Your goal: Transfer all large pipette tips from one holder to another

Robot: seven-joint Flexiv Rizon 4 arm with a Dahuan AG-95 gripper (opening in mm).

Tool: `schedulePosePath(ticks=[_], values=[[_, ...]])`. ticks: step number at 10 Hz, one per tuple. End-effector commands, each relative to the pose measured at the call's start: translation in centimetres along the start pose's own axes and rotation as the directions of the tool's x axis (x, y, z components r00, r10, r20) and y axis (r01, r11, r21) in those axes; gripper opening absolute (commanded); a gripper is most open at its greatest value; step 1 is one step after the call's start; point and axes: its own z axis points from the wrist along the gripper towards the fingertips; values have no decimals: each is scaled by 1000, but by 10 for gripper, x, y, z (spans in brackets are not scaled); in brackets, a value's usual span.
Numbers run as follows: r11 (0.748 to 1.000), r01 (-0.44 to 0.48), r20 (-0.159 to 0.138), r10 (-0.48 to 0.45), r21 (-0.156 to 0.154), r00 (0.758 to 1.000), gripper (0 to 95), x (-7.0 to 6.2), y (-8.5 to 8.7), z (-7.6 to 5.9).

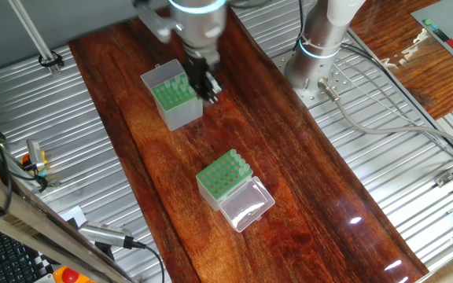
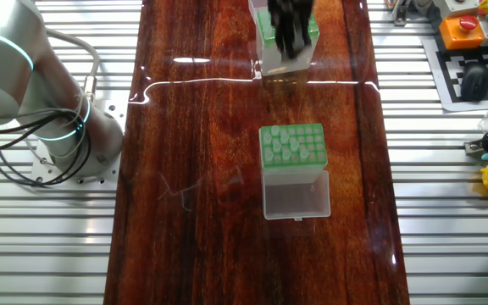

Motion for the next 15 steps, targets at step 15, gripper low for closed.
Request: schedulePosePath(ticks=[15], values=[[990,-142,-4,142,-7,990,190,-6,-99,11]])
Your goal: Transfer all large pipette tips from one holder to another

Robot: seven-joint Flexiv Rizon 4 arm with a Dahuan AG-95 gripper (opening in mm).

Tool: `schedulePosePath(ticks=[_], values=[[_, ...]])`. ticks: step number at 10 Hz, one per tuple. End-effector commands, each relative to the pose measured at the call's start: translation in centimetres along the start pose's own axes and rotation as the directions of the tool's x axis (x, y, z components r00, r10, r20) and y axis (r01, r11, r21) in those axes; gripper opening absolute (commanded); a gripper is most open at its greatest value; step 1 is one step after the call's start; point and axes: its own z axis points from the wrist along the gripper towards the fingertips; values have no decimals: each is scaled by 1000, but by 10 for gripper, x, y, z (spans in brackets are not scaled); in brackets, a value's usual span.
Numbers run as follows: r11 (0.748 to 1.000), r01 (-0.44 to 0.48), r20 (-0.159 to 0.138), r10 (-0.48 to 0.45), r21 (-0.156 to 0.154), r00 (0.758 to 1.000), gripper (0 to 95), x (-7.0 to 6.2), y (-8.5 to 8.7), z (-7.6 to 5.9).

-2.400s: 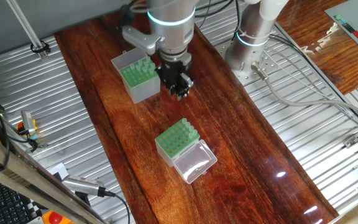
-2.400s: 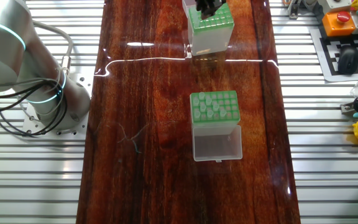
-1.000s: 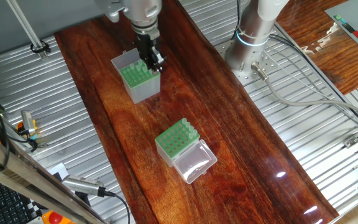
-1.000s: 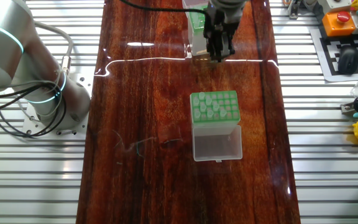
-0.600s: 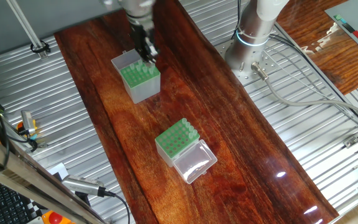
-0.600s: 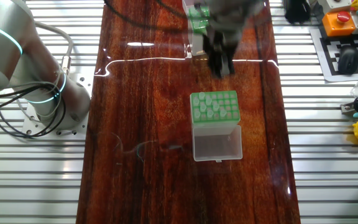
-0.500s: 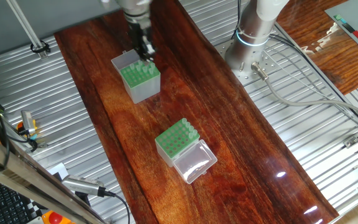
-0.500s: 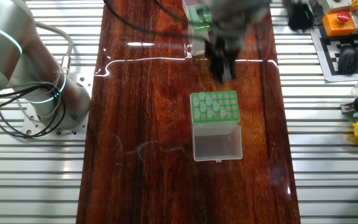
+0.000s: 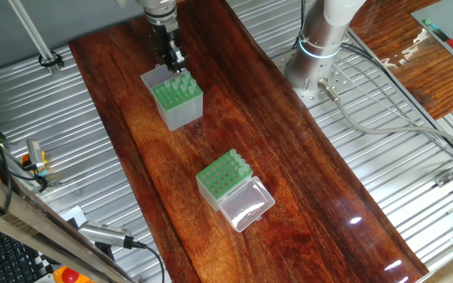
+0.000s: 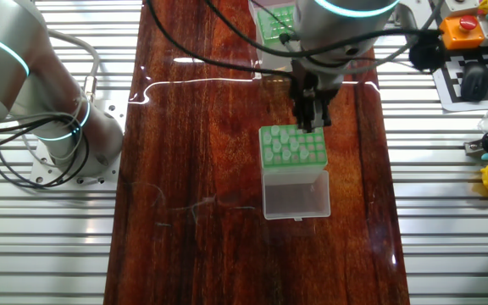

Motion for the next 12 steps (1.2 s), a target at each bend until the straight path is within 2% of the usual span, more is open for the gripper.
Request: schedulePosePath(ticks=[1,2,3,5,6,8,12], values=[[993,-117,10,116,24,993,190,-2,0,0],[992,-125,10,124,25,992,190,-2,0,0],[991,-125,8,125,38,992,190,-4,-11,8],[994,-108,4,108,32,994,190,-10,-33,15],[994,-106,2,106,31,994,190,-11,-39,17],[994,-106,7,106,24,994,190,-10,-38,21],[987,-160,9,160,33,987,190,-10,-38,21]])
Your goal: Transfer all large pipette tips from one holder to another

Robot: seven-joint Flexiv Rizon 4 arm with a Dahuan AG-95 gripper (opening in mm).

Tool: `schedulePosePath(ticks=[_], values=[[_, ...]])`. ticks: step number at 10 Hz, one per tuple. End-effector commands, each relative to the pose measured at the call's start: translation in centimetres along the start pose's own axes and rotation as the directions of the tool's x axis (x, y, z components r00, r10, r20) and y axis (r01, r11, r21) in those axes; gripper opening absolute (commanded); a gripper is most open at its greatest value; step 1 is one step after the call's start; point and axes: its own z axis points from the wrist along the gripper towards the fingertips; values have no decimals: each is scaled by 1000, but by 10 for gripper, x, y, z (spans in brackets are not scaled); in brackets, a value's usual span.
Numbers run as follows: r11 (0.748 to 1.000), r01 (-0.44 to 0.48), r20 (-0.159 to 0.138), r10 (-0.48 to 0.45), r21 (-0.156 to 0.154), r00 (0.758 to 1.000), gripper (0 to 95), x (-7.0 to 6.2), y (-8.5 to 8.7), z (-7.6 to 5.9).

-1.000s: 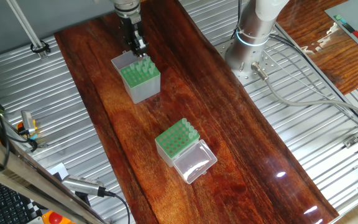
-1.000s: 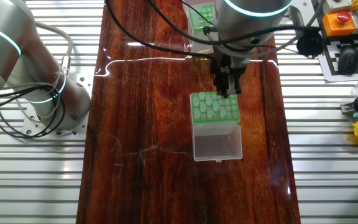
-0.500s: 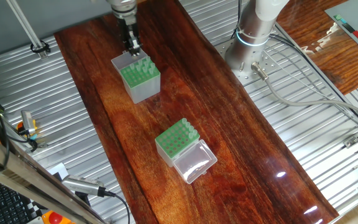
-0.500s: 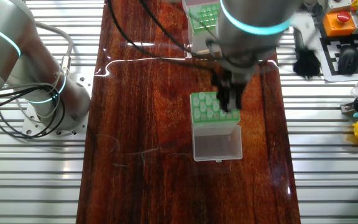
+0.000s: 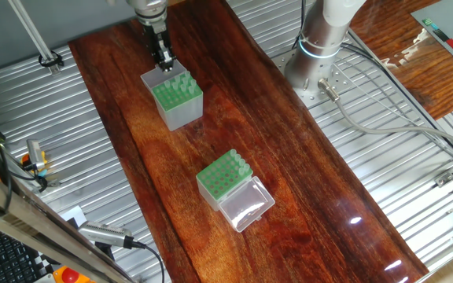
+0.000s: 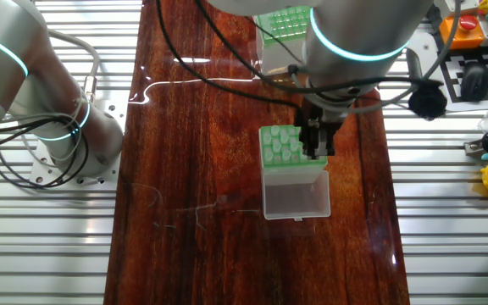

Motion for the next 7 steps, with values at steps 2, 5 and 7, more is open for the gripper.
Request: schedulePosePath(ticks=[2,5,7], values=[[999,-41,4,41,19,999,190,-3,0,2],[999,-39,6,38,19,999,190,-6,0,12],[999,-38,13,38,19,999,190,-7,-1,22]])
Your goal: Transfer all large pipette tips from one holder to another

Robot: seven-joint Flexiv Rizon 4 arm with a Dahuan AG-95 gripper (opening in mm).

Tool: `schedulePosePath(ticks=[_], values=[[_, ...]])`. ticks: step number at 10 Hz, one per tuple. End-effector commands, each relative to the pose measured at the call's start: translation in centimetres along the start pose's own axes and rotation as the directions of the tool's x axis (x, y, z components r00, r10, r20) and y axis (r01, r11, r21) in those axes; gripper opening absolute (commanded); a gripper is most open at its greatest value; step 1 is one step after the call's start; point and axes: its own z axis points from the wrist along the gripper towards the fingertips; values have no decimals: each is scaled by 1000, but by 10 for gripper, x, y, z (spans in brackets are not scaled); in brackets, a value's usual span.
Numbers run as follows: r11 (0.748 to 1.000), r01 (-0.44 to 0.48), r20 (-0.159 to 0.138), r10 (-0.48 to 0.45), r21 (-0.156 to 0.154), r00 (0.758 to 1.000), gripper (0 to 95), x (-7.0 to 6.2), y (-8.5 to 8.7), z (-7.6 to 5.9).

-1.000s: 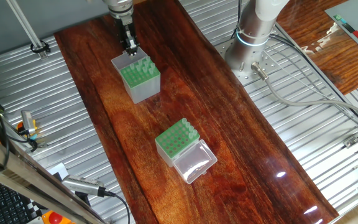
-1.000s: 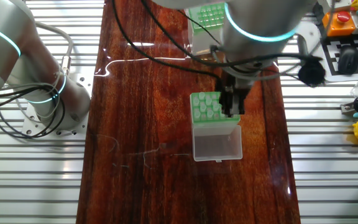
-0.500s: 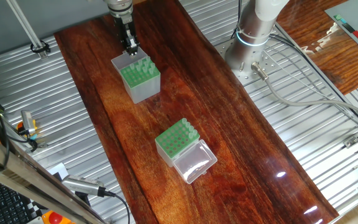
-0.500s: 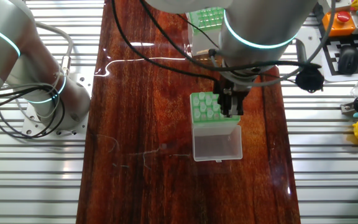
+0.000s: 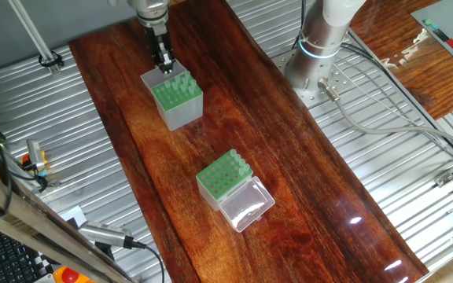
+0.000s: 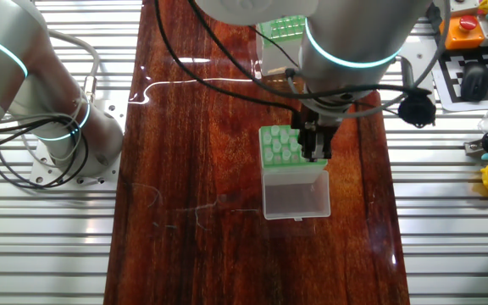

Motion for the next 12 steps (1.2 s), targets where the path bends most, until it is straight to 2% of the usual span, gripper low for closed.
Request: schedulePosePath(ticks=[1,4,7,8,9,12], values=[[1000,2,12,-2,4,1000,190,-2,0,8],[1000,29,7,-29,0,1000,190,-2,0,9],[999,39,-10,-39,1,999,190,-2,0,9],[999,39,-9,-39,-1,999,0,-2,0,9],[999,39,-5,-39,-3,999,190,-3,-1,12],[999,38,2,-38,-4,999,190,-6,-3,26]])
